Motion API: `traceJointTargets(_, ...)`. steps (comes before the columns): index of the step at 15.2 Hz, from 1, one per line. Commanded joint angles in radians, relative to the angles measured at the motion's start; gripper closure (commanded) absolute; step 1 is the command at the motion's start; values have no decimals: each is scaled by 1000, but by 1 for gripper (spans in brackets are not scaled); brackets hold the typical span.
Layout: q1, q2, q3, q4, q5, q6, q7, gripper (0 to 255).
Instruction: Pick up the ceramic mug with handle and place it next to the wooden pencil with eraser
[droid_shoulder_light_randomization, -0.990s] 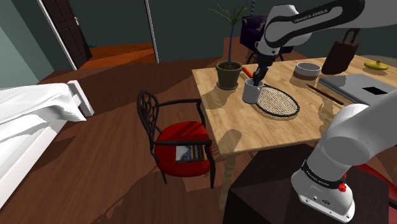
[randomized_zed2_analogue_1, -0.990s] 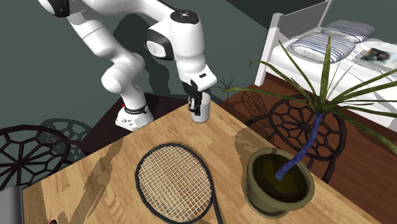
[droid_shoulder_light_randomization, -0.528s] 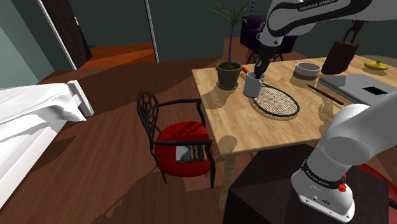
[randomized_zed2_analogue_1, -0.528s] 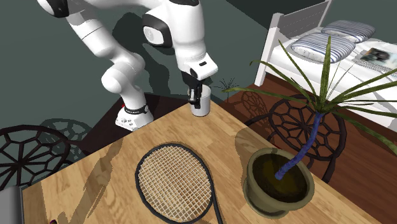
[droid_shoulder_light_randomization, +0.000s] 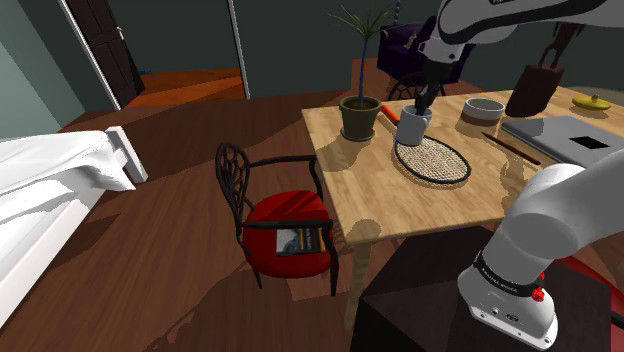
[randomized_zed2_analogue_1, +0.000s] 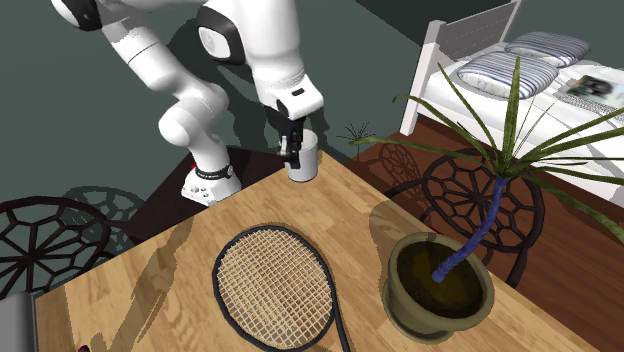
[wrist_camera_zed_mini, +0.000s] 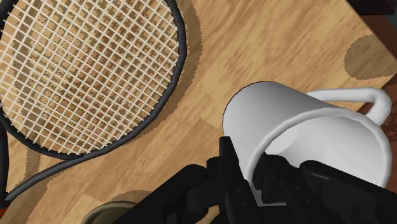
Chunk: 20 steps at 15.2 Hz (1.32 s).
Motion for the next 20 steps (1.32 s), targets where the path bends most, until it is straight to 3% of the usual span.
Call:
traceJointTargets(1, -24, -31, -28, -10, -23, -21, -39, 255)
traceJointTargets(12, -147, -123, -216, -1, -158, -105, -279, 255)
traceJointTargets(20, -194, -104, -382, 91, -237, -146, -474, 255)
